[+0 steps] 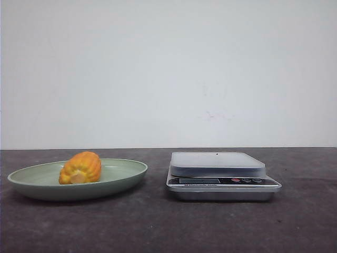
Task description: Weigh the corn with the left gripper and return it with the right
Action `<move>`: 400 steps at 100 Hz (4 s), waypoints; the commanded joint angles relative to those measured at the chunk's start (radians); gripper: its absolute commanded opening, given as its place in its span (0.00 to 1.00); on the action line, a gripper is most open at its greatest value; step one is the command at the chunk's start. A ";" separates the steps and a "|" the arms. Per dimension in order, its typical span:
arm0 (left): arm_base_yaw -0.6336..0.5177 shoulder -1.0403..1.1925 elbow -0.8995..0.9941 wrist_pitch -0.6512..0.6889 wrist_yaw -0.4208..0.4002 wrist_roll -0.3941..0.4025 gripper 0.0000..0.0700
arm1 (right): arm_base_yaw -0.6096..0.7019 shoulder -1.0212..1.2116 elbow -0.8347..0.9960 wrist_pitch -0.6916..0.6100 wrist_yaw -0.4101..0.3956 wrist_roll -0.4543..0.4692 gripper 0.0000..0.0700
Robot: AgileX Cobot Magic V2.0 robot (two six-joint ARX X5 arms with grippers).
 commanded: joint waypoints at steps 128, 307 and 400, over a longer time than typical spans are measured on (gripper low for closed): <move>-0.408 0.961 0.096 0.097 -0.019 -0.021 0.02 | 0.051 0.004 0.142 -0.260 -0.052 -0.053 0.74; -0.745 1.404 0.926 -0.251 -0.024 -0.025 0.82 | 0.051 0.002 0.143 -0.290 -0.071 -0.068 0.81; -0.496 -0.026 0.924 -1.030 -0.733 0.028 0.67 | 0.238 0.081 0.143 -0.270 -0.079 -0.059 0.81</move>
